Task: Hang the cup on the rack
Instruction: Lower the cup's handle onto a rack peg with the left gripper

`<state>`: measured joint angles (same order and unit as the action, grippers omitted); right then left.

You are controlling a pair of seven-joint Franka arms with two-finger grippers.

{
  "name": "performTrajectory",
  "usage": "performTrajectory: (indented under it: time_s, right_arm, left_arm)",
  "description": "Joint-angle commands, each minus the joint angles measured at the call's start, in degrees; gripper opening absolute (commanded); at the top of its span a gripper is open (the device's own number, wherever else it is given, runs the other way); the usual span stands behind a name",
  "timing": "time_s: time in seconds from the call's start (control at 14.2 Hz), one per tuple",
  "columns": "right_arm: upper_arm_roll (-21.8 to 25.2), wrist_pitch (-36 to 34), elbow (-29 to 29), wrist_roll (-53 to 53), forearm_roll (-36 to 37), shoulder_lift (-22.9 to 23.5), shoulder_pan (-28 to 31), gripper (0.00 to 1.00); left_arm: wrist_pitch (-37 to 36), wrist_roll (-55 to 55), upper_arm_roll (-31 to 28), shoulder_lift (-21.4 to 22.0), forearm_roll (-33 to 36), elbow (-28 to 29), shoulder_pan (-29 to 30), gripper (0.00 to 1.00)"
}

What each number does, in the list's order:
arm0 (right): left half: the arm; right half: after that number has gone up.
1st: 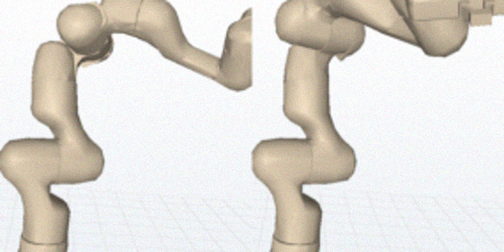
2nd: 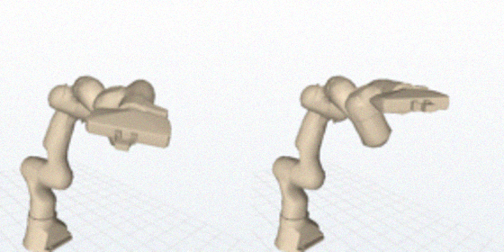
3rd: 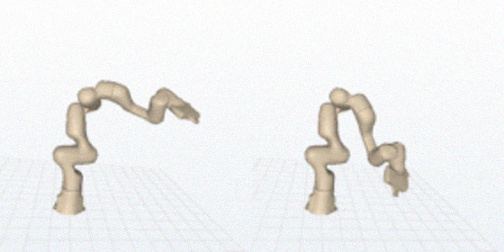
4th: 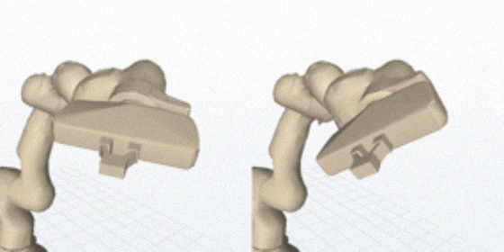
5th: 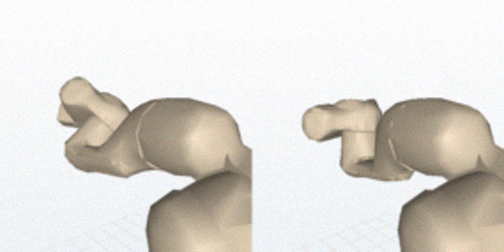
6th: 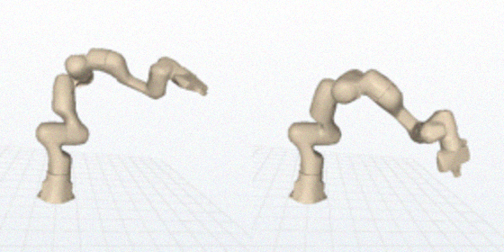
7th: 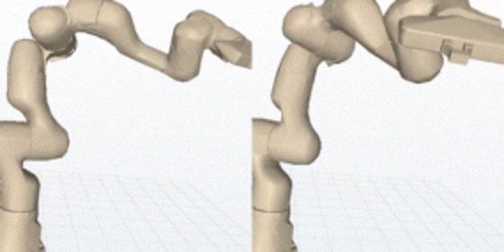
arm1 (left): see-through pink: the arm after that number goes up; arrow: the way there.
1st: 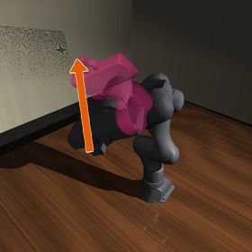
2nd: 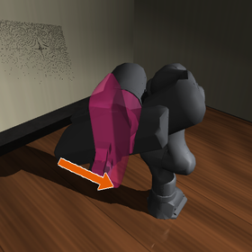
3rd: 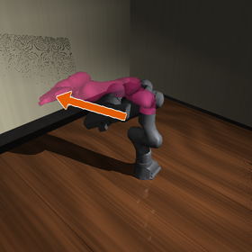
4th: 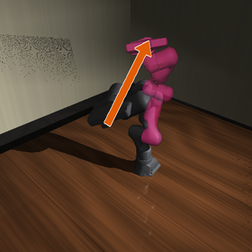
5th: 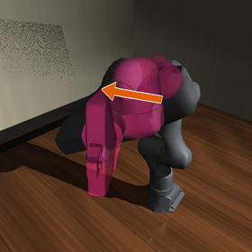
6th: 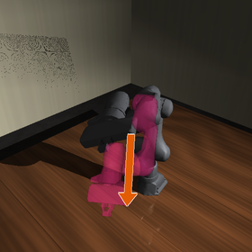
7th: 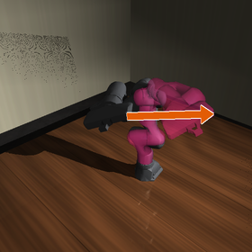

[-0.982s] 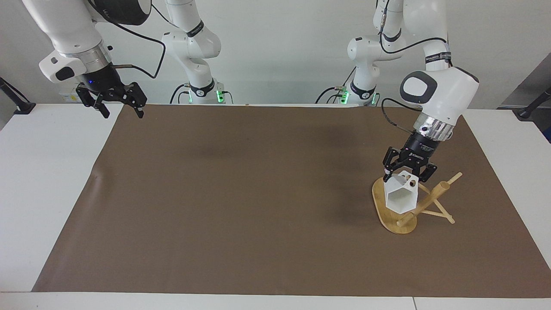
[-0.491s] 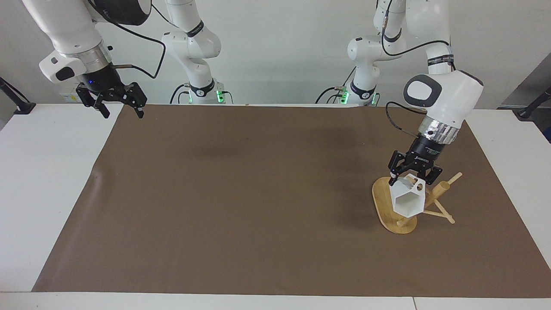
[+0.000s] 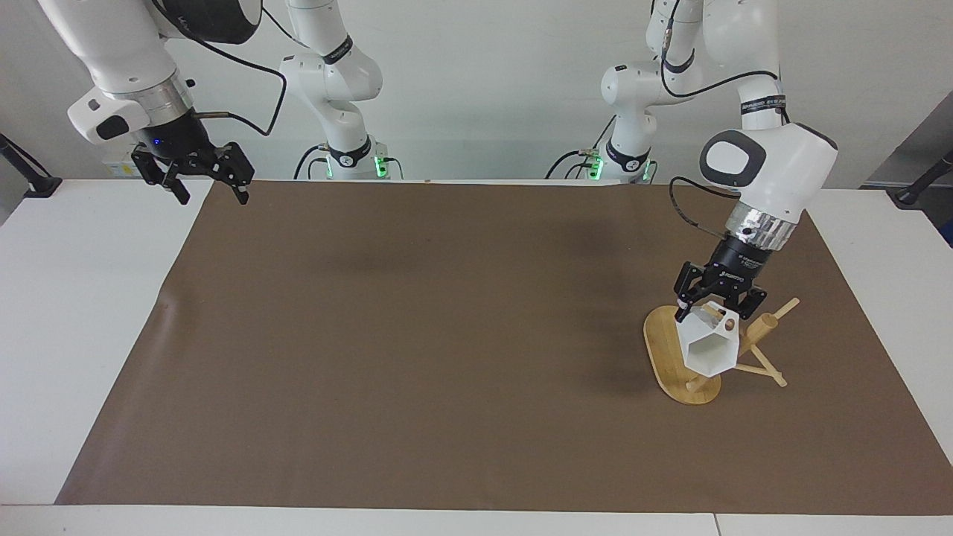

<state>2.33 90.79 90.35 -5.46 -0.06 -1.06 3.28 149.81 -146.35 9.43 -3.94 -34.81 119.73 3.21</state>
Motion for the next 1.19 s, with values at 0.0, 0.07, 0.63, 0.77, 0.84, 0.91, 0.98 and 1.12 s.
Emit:
performTrajectory:
  time_s: [0.0, 0.07, 0.63, 0.77, 0.84, 0.91, 0.98, 1.12]
  right_arm:
    - [-0.13, -0.61, 0.7, -0.26, -1.08, -0.79, 0.24, 1.0]
    - [-0.13, -0.61, 0.7, -0.26, -1.08, -0.7, 0.24, 1.0]
    - [-0.13, -0.61, 0.7, -0.26, -1.08, -0.79, 0.24, 1.0]
    - [-0.13, -0.61, 0.7, -0.26, -1.08, -0.79, 0.24, 1.0]
    - [-0.13, -0.61, 0.7, -0.26, -1.08, -0.79, 0.24, 1.0]
    - [-0.13, -0.61, 0.7, -0.26, -1.08, -0.79, 0.24, 1.0]
    - [-0.13, -0.61, 0.7, -0.26, -1.08, -0.79, 0.24, 1.0]
    - [-0.13, -0.61, 0.7, -0.26, -1.08, -0.79, 0.33, 1.0]
  left_arm:
    - [0.75, -1.57, 0.33, 0.25, 1.14, 0.68, 0.4, 0.0]
    - [0.75, -1.57, 0.33, 0.25, 1.14, 0.77, 0.4, 0.0]
    - [0.57, -1.57, 0.24, 0.34, 1.41, 0.77, 0.75, 0.4]
    - [0.05, -1.48, 0.24, 0.34, 2.02, 0.6, 0.83, 0.58]
    - [-0.13, -1.3, 0.15, 0.34, 2.02, 0.51, 0.83, 0.59]
    - [-0.48, -1.3, 0.15, 0.25, 2.46, 0.42, 0.83, 0.61]
    - [-1.09, -1.3, 0.15, 0.25, 3.68, 0.16, 1.18, 0.64]
    - [-1.19, -1.21, 0.15, 0.25, 4.39, -0.02, 1.98, 0.76]
